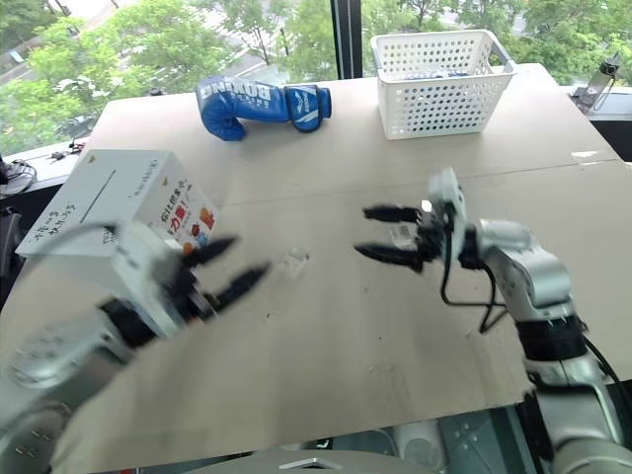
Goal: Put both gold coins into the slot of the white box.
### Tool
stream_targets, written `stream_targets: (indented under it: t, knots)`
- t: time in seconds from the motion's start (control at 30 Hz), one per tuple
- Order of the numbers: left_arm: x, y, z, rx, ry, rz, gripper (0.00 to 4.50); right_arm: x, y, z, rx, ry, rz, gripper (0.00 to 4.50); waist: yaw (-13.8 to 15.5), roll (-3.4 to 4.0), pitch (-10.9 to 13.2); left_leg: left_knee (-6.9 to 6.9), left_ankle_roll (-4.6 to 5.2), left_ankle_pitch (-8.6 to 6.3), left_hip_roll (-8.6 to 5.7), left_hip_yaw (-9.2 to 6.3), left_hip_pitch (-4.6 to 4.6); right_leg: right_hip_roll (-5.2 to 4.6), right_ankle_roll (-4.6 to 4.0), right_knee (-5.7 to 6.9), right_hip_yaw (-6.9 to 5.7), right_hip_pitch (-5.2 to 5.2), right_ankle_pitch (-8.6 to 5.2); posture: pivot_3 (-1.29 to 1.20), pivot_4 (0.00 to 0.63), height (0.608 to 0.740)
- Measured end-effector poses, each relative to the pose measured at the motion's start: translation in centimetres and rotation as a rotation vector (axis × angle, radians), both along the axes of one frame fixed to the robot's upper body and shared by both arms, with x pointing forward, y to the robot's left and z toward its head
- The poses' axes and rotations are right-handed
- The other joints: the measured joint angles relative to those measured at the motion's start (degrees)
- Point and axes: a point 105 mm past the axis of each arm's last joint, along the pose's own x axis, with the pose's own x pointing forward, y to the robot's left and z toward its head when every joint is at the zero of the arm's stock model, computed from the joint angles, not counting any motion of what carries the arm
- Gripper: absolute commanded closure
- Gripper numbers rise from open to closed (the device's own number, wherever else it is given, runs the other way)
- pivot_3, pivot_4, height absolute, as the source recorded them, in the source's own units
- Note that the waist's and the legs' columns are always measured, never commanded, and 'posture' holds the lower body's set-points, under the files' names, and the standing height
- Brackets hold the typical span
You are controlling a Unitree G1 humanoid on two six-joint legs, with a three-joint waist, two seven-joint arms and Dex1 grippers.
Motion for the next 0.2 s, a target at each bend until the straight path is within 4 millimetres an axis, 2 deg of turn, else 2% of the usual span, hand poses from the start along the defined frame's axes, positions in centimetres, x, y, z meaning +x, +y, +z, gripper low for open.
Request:
stream_targets:
  t: [0.07, 0.2]
  knots:
    - [-0.3, 0.4, -2.5, 0.004, 0.05, 0.045, 1.01, -0.9, -1.4, -2.7, -0.047, 0.004, -0.035, 0.63, 0.3, 0.0, 0.0, 0.01, 0.01, 0.0, 0.0, 0.16, 0.18, -0.01, -0.05, 0.01, 0.13, 0.13, 0.03, 0.0, 0.15, 0.721]
    - [-0.7, 1.8, -5.4, 0.044, 0.077, 0.115, 1.01, -1.9, -3.3, -5.4, -0.111, -0.011, -0.08, 0.63, 0.5, 0.01, 0.1, -0.02, 0.32, -0.19, 0.03, 0.34, 0.83, 0.0, -0.11, -0.16, 0.27, 0.83, 0.06, 0.0, 0.15, 0.721]
